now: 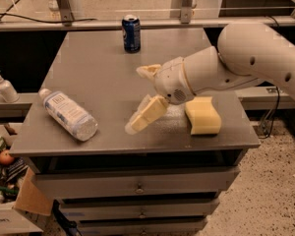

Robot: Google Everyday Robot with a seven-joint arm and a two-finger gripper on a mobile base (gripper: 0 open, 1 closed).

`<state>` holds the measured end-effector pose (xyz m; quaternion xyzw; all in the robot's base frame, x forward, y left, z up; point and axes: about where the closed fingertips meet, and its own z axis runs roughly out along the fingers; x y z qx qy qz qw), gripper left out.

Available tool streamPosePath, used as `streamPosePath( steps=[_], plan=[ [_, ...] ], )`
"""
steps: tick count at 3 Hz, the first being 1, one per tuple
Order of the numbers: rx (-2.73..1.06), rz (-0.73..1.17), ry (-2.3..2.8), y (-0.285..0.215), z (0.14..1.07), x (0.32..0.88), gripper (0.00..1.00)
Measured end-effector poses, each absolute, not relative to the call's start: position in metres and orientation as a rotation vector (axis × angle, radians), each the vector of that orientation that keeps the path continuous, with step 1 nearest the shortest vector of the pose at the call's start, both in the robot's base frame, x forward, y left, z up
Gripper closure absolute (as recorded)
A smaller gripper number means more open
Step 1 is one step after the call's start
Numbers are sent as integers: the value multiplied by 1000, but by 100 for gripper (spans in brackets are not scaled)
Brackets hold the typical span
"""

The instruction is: Move blue plastic bottle near pepsi can

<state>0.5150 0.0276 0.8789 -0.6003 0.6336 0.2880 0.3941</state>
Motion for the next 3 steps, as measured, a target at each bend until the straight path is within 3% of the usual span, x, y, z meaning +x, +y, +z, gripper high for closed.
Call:
streamPosePath(
  steps=[3],
  plan=[
    [-1464,906,1489,104,868,503,0]
  ],
)
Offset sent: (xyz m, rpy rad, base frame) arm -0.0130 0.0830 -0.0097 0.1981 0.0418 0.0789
